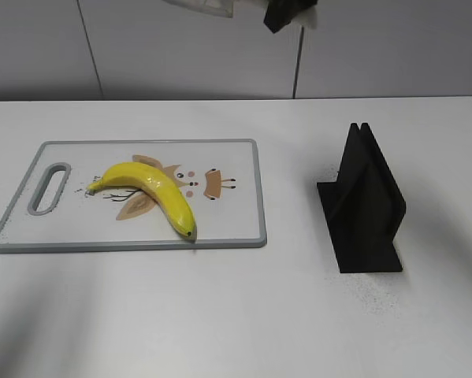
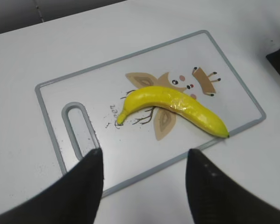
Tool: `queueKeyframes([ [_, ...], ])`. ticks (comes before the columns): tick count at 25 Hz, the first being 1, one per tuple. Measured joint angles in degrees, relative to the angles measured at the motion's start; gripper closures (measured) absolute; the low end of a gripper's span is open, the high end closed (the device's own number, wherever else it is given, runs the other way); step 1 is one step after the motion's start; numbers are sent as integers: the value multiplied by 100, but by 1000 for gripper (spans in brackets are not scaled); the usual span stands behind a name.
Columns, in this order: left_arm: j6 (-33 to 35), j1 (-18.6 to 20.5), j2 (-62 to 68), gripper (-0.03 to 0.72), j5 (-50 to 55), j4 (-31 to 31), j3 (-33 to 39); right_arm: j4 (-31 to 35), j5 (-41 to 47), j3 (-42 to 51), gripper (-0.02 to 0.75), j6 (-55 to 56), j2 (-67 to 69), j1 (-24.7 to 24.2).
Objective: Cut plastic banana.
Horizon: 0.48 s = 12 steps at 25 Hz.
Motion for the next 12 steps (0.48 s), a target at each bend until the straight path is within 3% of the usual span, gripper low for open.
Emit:
queueKeyframes([
  [6, -1044, 0, -980, 139, 281, 1030, 444, -34, 3, 888, 575, 1076, -777, 0],
  [12, -1651, 0, -2557, 143, 417, 1220, 1508, -34, -2, 2265, 575, 1738, -1560, 0],
])
